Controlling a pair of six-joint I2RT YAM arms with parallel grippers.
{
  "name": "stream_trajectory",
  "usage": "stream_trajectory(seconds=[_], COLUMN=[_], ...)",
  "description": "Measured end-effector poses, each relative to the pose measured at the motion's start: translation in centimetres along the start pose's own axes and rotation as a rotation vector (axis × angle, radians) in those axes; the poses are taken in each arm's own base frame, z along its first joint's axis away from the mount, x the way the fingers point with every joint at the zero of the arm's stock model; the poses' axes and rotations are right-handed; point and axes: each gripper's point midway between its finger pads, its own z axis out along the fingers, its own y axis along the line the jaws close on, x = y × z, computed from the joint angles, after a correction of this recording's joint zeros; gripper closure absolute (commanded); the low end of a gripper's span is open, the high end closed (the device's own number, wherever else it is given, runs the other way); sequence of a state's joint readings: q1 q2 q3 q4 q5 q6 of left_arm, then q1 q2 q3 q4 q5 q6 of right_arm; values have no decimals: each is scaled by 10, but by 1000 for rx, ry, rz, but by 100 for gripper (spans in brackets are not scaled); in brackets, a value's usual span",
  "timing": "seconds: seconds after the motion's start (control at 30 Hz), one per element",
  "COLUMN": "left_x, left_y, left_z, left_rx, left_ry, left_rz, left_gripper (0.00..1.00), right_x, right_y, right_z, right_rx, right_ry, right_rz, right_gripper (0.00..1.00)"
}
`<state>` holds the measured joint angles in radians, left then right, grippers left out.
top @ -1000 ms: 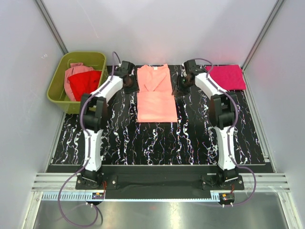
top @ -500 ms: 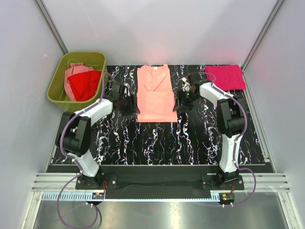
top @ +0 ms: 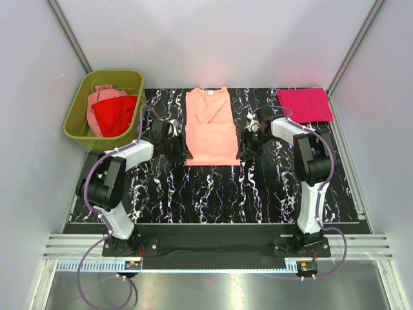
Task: Fold and stack the t-shirts
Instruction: Fold the tshirt
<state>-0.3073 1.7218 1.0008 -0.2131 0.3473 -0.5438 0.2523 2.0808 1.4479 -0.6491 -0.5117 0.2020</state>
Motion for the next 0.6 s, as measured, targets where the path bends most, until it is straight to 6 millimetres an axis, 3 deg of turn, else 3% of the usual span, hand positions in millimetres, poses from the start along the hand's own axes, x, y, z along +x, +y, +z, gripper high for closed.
stream_trajectory(seconds=[0.1,0.13,0.23,0.27,0.4,0.5,0.6], left_x=[2,4,7,8,12,18,21], left_y=[3,5,8,9,13,19,22], left_z=[5,6,9,9,9,11,12], left_rx=[-7,-10,-21,-24,-48,-75,-95], left_ry=[11,16,28,31,46,68,87], left_rz=[-8,-12,-23,-26,-35,-46,-64], left_gripper=[61,69,84,90,99,100,84], right_x=[3,3,2,3,7,9,10], right_y=[-3,-4,-6,-7,-12,-12,-11], right_z=[1,1,1,2,5,6,7], right_rx=[-5,-7,-9,-9,-7,-25,-32], right_ry=[7,6,1,-1,4,7,8], right_rz=[9,11,10,11,23,35,46], right_gripper=[53,56,69,81,98,100,100])
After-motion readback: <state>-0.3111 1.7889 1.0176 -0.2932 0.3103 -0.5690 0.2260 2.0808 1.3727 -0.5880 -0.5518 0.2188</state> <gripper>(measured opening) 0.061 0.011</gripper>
